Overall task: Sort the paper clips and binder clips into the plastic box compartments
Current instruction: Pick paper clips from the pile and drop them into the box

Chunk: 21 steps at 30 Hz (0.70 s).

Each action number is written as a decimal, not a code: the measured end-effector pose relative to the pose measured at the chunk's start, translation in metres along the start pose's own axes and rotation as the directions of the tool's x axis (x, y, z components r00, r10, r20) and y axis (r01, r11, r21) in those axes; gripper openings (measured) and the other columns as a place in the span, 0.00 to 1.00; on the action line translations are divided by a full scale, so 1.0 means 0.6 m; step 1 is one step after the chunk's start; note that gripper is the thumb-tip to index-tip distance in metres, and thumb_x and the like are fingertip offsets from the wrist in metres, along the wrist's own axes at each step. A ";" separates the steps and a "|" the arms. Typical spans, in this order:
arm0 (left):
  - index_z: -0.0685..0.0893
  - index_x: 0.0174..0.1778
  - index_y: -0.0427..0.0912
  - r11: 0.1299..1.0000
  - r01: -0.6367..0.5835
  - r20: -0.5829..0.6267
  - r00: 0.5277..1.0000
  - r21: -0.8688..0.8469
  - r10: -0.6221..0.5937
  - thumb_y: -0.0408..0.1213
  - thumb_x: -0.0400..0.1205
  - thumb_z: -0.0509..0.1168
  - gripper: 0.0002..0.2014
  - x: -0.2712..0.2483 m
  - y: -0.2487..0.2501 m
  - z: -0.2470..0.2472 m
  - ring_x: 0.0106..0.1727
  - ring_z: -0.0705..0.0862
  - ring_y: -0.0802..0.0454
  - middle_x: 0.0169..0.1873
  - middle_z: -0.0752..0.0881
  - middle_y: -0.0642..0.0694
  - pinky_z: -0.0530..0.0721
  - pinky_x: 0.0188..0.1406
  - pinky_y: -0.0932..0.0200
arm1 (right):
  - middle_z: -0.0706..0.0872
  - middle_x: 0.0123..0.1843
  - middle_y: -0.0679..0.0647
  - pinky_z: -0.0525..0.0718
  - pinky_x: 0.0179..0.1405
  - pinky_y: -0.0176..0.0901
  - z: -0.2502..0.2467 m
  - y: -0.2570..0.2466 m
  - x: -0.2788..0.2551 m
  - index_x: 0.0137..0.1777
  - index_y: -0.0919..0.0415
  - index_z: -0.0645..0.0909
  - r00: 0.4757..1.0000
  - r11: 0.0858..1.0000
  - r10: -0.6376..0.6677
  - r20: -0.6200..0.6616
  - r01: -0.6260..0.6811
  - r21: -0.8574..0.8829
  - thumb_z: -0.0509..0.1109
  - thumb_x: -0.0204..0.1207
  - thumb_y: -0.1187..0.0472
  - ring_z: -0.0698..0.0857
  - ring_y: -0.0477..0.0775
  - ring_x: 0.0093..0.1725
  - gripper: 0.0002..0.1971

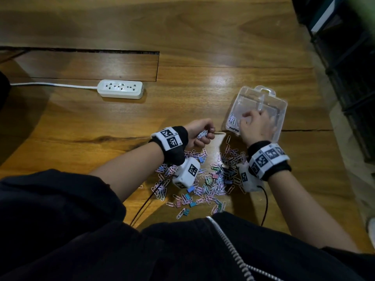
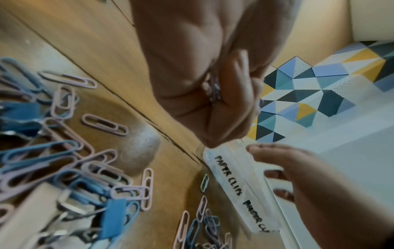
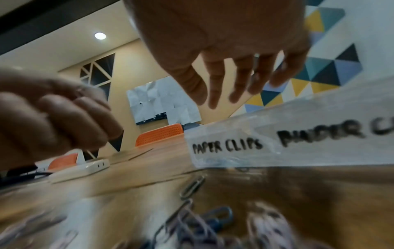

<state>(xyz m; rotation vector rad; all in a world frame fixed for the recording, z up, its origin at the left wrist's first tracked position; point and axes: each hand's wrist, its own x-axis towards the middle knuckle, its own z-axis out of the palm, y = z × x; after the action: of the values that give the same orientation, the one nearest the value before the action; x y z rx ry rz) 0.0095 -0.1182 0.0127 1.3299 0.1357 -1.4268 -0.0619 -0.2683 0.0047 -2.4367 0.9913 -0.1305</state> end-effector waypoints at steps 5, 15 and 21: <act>0.69 0.32 0.41 0.997 -0.072 -0.085 0.994 -0.042 0.068 0.32 0.80 0.49 0.10 -0.001 0.015 -0.002 0.12 0.67 0.59 0.23 0.72 0.48 0.59 0.06 0.72 | 0.72 0.66 0.59 0.61 0.72 0.56 0.015 0.009 -0.030 0.57 0.58 0.79 0.993 0.998 0.061 0.101 -0.058 -0.033 0.63 0.77 0.56 0.68 0.60 0.68 0.12; 0.72 0.49 0.38 0.902 -0.290 -0.244 0.945 -0.320 0.218 0.42 0.84 0.55 0.09 -0.004 0.068 -0.009 0.31 0.73 0.52 0.32 0.71 0.45 0.78 0.31 0.63 | 0.77 0.63 0.62 0.73 0.63 0.44 0.040 -0.080 -0.036 0.61 0.68 0.79 0.903 0.935 -0.317 0.291 0.246 0.254 0.60 0.78 0.67 0.76 0.59 0.62 0.14; 0.66 0.74 0.42 0.912 -0.325 -0.339 0.912 -0.249 0.233 0.55 0.72 0.65 0.36 -0.001 0.078 -0.031 0.75 0.67 0.40 0.76 0.66 0.38 0.64 0.76 0.40 | 0.81 0.53 0.61 0.79 0.56 0.44 0.024 -0.066 -0.053 0.47 0.67 0.80 0.961 0.939 -0.245 0.130 0.202 0.277 0.59 0.75 0.73 0.79 0.56 0.51 0.09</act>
<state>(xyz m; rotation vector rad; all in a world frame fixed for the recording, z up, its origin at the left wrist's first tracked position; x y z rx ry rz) 0.0554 -0.1221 0.0327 1.2464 0.3364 -0.9093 -0.0561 -0.2166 0.0142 -2.2661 0.5813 -0.1287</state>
